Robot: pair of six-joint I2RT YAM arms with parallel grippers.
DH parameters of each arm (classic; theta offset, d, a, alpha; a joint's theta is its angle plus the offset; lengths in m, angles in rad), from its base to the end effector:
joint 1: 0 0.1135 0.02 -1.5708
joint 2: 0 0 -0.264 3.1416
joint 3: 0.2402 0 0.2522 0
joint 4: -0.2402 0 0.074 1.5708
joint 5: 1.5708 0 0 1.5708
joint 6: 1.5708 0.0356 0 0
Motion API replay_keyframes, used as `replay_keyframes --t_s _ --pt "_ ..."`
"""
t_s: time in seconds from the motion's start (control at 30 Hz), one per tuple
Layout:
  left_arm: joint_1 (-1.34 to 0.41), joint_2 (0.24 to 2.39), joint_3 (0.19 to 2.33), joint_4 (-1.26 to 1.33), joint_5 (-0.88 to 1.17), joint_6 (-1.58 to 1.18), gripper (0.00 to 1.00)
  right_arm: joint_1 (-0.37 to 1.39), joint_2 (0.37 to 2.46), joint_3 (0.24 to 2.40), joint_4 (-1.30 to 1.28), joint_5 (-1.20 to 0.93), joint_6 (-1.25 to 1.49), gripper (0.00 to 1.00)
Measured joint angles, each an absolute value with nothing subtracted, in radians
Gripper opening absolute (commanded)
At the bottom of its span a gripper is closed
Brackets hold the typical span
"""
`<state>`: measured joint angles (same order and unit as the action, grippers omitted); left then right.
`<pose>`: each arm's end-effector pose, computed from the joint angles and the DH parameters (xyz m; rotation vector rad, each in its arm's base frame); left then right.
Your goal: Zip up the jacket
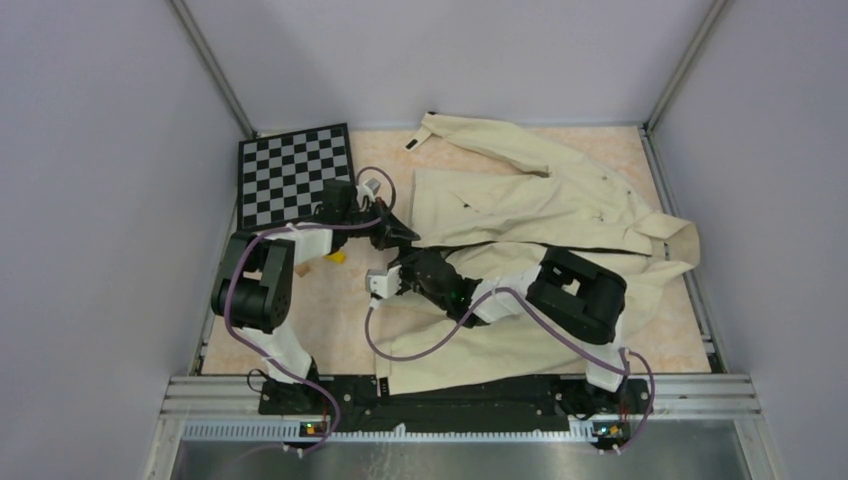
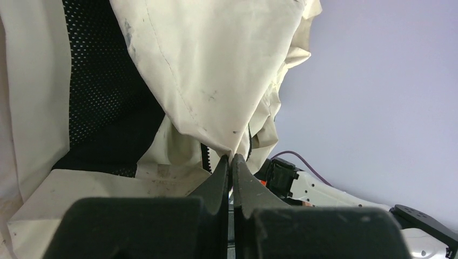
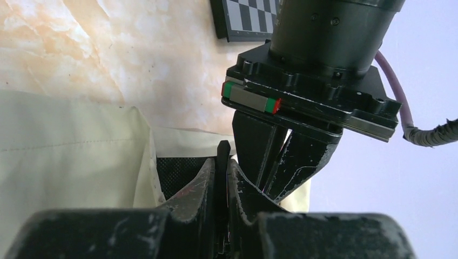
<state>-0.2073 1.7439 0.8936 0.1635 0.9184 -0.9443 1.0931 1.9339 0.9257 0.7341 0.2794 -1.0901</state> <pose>0.3329 -0.0989 0.1684 -0.3393 2.4314 -1.6073 0.1923 0.3501 0.1558 -1.5350 1.0174 -0.2554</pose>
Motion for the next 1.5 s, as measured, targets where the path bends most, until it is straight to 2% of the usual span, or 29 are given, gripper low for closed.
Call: replay_keyframes --t_s 0.1,0.23,0.43,0.63,0.77,1.03,1.2,1.27,1.37,1.5 --pt "-0.207 1.744 0.894 0.163 0.919 -0.94 0.0 1.089 1.924 0.903 0.764 0.255 -1.072 0.0" --pt "-0.212 1.744 0.897 0.131 0.929 -0.921 0.0 1.045 1.819 0.798 0.801 0.075 -0.97 0.0" --pt "-0.209 1.749 0.92 0.092 0.928 -0.878 0.0 0.945 1.745 0.679 1.002 -0.182 -0.774 0.0" --pt "-0.208 1.765 0.933 0.074 0.959 -0.854 0.0 0.873 1.742 0.598 1.193 -0.309 -0.564 0.0" --pt "-0.21 1.766 0.934 0.074 0.98 -0.851 0.0 0.857 1.782 0.552 1.366 -0.253 -0.35 0.0" --pt "-0.21 1.766 0.932 0.097 0.997 -0.854 0.0 0.897 1.829 0.484 1.5 0.055 0.125 0.0" --pt "-0.21 1.766 0.922 0.121 1.015 -0.857 0.0 0.93 1.816 0.463 1.5 0.25 0.331 0.0" --pt "-0.21 1.766 0.921 0.13 1.019 -0.857 0.0 0.935 1.779 0.475 1.411 0.302 0.405 0.0" --pt "-0.21 1.765 0.921 0.142 1.03 -0.854 0.0 0.936 1.75 0.484 1.377 0.323 0.416 0.0" --pt "-0.209 1.756 0.921 0.159 1.064 -0.846 0.0 0.931 1.768 0.447 1.47 0.186 0.25 0.0"
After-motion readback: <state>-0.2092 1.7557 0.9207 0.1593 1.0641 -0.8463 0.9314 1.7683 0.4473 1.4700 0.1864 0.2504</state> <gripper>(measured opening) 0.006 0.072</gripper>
